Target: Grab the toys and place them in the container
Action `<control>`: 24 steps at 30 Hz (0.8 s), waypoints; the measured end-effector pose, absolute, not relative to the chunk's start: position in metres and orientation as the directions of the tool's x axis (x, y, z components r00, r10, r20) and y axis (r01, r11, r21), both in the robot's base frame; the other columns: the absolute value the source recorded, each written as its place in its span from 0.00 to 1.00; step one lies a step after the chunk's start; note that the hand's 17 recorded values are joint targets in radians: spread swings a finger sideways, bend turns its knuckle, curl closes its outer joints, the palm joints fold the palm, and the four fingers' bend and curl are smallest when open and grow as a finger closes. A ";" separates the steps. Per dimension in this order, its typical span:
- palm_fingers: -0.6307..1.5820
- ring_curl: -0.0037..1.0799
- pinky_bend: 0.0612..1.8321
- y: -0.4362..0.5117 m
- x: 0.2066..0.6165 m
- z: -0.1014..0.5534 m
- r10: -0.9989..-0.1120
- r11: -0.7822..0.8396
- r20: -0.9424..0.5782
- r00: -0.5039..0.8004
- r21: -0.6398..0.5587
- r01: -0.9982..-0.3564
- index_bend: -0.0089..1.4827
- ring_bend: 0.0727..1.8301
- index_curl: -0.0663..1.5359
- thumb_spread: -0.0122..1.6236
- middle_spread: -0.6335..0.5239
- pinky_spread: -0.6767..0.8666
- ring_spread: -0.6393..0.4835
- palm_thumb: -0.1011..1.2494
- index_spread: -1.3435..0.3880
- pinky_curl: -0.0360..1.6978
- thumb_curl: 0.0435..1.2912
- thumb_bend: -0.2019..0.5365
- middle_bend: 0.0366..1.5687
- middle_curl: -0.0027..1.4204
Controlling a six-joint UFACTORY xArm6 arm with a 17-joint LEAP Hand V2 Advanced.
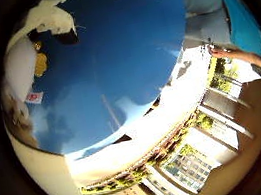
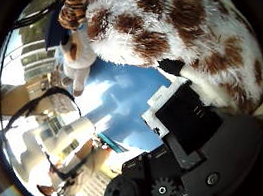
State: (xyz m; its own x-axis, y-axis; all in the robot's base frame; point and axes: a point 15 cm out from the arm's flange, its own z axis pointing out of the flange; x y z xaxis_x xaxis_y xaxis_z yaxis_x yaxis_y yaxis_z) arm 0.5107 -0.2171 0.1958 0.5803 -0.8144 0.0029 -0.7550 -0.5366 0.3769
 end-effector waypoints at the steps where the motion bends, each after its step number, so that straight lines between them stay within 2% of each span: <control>1: 0.77 0.75 0.72 -0.214 0.503 0.202 -0.818 -0.533 -0.014 0.575 0.392 -0.749 0.34 0.68 0.19 0.62 0.28 0.58 0.49 0.85 0.29 0.36 0.41 0.29 0.63 0.67; 5: 0.73 0.78 0.78 -0.200 0.483 0.249 -0.825 -0.525 -0.023 0.564 0.401 -0.751 0.43 0.72 0.22 0.64 0.27 0.56 0.47 0.84 0.22 0.41 0.45 0.26 0.67 0.73; 12: 0.70 0.82 0.83 -0.143 0.462 0.336 -0.792 -0.565 0.010 0.611 0.366 -0.739 0.51 0.75 0.28 0.66 0.27 0.54 0.45 0.83 0.17 0.46 0.49 0.25 0.70 0.80; 15: 0.68 0.83 0.84 -0.097 0.455 0.368 -0.764 -0.611 0.011 0.645 0.309 -0.729 0.53 0.76 0.31 0.66 0.27 0.54 0.45 0.83 0.15 0.48 0.51 0.25 0.71 0.82; 24: 0.65 0.84 0.88 0.071 0.419 0.442 -0.779 -0.625 -0.099 0.619 0.031 -0.780 0.55 0.80 0.43 0.66 0.27 0.52 0.44 0.81 0.11 0.51 0.55 0.25 0.74 0.85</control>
State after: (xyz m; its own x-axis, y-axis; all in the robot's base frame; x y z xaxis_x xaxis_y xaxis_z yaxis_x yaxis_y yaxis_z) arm 0.4189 0.0710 0.4422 0.6195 -0.7787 -0.0995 -0.7803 -0.6247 0.0307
